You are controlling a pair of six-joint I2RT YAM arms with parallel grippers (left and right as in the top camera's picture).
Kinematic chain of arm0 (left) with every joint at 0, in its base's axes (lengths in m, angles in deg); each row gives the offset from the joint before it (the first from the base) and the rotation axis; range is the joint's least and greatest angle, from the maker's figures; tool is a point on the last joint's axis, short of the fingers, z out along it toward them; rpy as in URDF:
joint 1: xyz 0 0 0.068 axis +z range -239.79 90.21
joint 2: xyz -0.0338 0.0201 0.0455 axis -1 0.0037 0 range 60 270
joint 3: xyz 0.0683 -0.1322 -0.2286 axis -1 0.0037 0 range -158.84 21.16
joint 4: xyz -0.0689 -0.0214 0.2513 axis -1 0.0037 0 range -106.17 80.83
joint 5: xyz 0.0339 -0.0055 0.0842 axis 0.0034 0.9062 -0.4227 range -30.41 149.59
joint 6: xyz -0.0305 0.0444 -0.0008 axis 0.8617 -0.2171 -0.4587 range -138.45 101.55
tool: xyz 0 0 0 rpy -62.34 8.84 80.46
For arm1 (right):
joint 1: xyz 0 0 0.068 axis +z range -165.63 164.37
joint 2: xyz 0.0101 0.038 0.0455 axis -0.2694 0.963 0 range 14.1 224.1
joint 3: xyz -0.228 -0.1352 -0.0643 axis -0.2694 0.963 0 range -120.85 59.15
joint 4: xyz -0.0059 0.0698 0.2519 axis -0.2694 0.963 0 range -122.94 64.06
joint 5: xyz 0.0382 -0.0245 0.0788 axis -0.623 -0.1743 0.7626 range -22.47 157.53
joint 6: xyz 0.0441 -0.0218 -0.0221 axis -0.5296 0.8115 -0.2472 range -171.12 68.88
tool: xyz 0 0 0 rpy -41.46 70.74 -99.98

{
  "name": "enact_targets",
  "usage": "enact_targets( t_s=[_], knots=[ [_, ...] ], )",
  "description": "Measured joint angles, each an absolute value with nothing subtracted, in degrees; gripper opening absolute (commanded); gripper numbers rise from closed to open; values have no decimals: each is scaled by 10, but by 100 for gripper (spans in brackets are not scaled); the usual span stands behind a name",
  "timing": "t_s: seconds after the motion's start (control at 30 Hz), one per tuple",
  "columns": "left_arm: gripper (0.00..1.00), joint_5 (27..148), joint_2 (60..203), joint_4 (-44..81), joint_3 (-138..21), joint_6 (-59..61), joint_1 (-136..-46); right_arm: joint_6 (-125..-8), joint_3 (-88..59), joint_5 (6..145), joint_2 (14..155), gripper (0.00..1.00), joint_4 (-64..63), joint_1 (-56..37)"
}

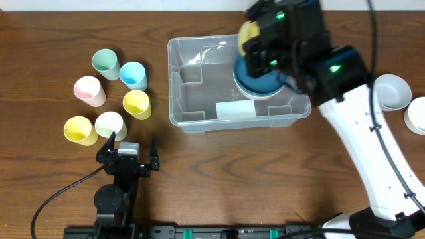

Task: Pack container
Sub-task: 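Lift the yellow bowl with the right gripper and lower it into the bin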

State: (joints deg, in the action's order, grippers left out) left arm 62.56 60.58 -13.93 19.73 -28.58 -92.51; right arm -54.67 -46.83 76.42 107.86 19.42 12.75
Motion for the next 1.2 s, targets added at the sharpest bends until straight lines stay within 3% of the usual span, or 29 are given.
enact_targets(
  t_s=[0.47,1.2],
  knots=[
    [98,626,606,-139,197,-286,-925,-440,-468,726,1231,1,138,223],
    [98,626,606,-139,197,-286,-925,-370,-468,705,1360,1,58,231]
  ],
)
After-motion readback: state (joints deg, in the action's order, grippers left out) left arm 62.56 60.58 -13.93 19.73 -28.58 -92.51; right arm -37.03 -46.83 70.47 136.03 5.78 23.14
